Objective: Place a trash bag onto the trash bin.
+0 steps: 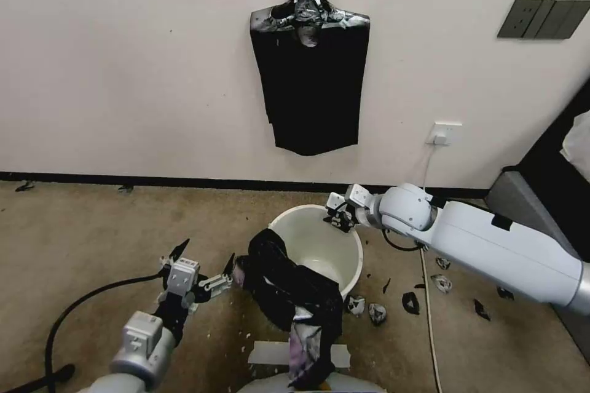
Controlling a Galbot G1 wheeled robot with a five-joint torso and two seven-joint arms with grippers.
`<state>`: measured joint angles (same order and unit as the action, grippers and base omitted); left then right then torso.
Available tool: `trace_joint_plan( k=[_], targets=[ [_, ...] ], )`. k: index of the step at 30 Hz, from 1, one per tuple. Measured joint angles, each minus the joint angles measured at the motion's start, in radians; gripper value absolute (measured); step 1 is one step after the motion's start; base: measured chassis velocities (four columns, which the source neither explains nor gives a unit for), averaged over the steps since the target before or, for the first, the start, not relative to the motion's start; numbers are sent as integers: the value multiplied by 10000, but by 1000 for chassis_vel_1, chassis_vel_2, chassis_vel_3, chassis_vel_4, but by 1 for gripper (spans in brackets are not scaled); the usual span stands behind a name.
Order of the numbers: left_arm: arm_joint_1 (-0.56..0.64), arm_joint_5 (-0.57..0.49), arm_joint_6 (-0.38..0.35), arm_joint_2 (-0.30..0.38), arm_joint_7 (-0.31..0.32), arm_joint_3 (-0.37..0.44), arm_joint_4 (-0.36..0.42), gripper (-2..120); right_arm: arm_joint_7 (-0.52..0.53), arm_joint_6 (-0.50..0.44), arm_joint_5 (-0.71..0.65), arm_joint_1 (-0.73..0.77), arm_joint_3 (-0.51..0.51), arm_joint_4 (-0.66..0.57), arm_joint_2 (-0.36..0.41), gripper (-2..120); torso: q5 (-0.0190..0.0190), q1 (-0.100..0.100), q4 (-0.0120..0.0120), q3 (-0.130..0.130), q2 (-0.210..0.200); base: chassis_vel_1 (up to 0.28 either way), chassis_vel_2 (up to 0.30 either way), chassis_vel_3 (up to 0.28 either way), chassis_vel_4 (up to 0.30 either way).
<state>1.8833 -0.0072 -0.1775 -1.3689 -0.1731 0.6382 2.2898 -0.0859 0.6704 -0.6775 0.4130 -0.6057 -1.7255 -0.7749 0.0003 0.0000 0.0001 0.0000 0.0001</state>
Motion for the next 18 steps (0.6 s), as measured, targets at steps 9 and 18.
trace_joint_plan(
  k=[9, 18],
  targets=[
    [-35, -26, -14, 1, 7, -52, -146, 100, 3402, 252, -3258, 2825, 3049, -1555, -181, 10, 0, 0, -1, 0, 0, 0, 0, 0, 0],
    [-1, -33, -33, -78, 14, -130, -170, 100, 6146, -439, -5433, 5155, 5088, -2802, -1241, 9, -3, 0, -1, 0, 0, 0, 0, 0, 0]
  ],
)
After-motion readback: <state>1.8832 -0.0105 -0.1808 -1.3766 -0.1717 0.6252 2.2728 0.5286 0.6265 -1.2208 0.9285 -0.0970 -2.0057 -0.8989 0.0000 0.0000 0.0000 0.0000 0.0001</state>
